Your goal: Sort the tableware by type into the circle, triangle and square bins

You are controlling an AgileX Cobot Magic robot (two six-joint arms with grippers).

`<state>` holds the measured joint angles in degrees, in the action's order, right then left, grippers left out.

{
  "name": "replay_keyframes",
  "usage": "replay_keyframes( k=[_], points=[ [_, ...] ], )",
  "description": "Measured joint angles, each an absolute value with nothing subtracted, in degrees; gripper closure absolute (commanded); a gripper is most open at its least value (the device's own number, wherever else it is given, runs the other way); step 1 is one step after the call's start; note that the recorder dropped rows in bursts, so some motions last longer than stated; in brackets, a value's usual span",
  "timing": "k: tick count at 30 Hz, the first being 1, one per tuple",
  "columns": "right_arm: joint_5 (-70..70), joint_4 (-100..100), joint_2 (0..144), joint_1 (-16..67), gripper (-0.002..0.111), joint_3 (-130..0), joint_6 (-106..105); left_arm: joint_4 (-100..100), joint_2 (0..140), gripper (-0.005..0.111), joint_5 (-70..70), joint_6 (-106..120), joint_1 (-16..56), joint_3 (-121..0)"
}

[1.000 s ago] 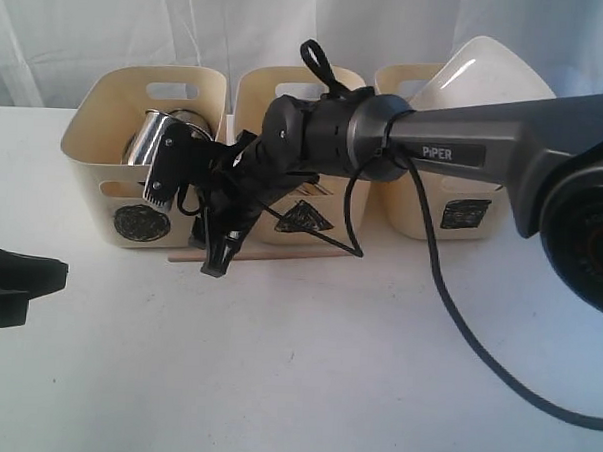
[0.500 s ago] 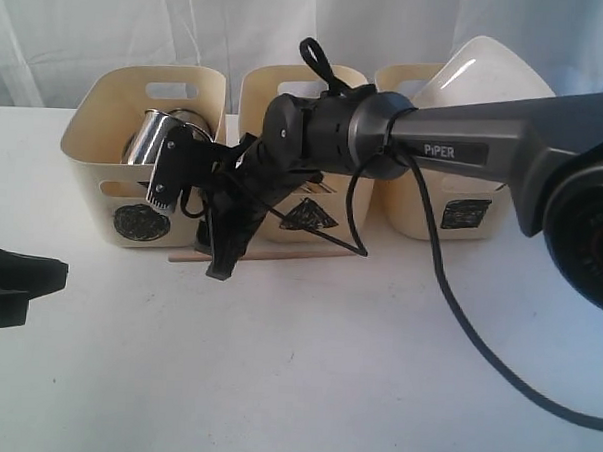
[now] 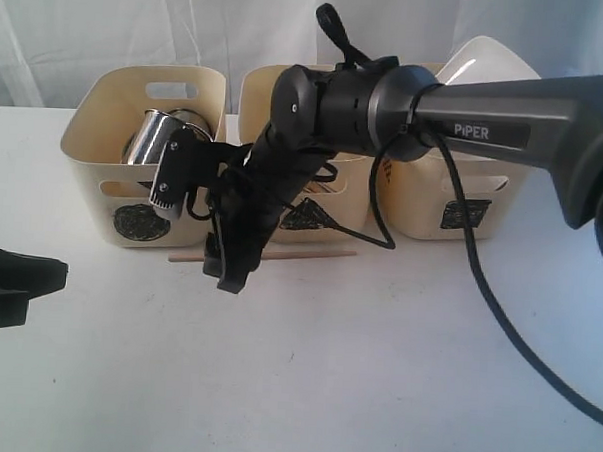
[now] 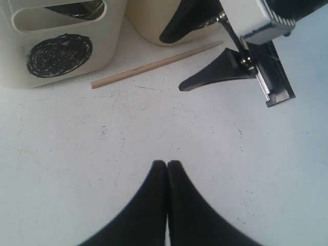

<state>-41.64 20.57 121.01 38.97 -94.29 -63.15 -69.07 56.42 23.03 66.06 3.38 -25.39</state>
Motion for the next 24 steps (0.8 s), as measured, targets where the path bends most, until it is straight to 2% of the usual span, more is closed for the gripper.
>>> replay_keyframes(
  k=[7, 24],
  points=[
    [-40.2, 20.3, 121.0, 41.6, 0.051, -94.1, -63.8, -69.1, 56.4, 0.107, 22.9, 66.1, 3.4, -25.4],
    [-33.7, 16.8, 127.1, 42.0, 0.051, -94.1, -63.8, -69.1, 56.4, 0.107, 22.8, 66.1, 3.4, -25.4]
  ],
)
